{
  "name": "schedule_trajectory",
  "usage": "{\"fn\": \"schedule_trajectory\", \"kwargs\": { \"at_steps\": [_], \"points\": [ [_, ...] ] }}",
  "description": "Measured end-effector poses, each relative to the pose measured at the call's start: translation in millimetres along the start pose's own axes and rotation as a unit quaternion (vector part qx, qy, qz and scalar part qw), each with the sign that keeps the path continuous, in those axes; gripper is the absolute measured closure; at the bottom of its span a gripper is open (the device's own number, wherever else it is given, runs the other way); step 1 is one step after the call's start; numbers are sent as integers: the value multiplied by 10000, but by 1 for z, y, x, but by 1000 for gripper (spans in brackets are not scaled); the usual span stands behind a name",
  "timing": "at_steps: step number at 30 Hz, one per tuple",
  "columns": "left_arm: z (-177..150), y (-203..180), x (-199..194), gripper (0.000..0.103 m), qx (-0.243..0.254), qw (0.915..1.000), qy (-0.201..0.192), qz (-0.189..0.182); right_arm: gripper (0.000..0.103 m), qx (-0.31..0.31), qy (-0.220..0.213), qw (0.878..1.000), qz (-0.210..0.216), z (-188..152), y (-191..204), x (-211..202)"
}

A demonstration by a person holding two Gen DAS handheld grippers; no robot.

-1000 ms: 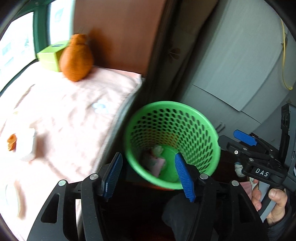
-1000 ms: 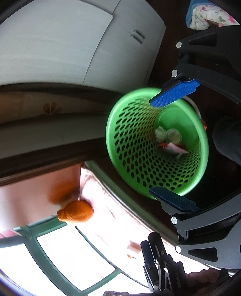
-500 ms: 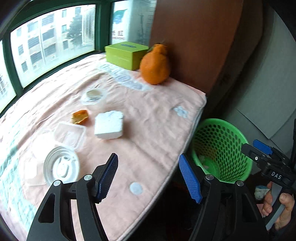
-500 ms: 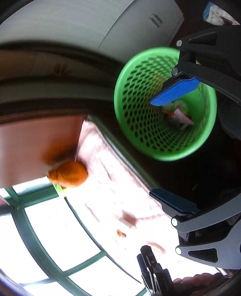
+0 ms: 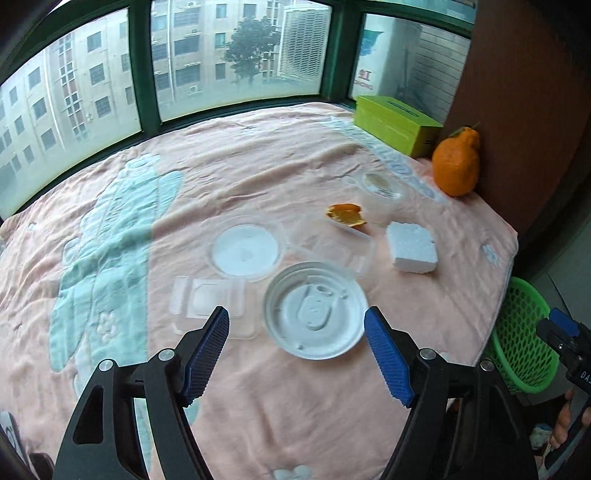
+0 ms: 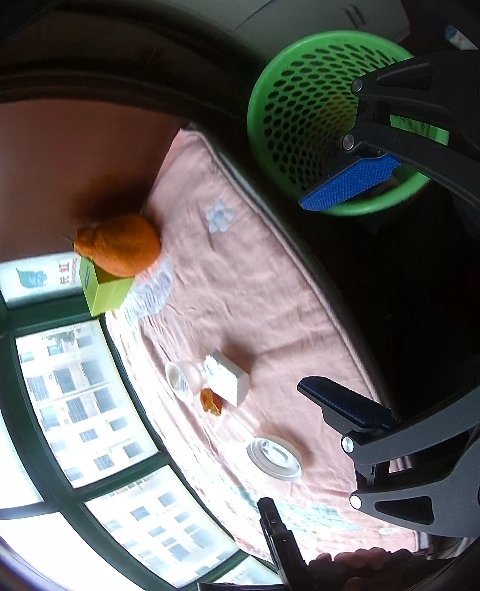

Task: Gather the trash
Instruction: 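Return both tools to the window seat, then grasp the white round lid with the right tool and lift it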

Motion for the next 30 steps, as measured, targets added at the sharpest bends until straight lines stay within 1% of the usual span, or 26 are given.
{"fn": "schedule_trajectory", "kwargs": {
  "at_steps": [6, 10, 16, 24, 27, 30],
  "points": [
    [2, 49, -2, 30, -324, 9992, 1, 251, 12, -372, 182, 9985, 361, 4, 54, 24],
    [0, 71, -4, 30, -430, 9986, 20, 306, 9, -659, 282, 9959, 559, 5, 93, 38],
    [-3, 95, -6, 30, -464, 9982, 66, 371, 8, -1012, 509, 9899, 848, 2, 147, 61],
    [-4, 114, -1, 30, -442, 9984, 147, 306, 6, -1416, 767, 9829, 887, -1, 196, 97],
    [-6, 117, 1, 27, -354, 9987, 191, 299, 6, -1497, 851, 9820, 782, -2, 204, 110],
    [-7, 121, 4, 27, -316, 9989, 214, 271, 5, -1543, 917, 9812, 716, -5, 209, 118]
  ]
}}
Point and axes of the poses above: each gripper's, at about its wrist camera, not at the fingertips, and x roughly the way its jaws point, y to its left, z to its top, the point moved 5 cm from there along x, roughly the way its jaws point, and after that the axes turned 4 degrees about -z, right-handed, at the moved point
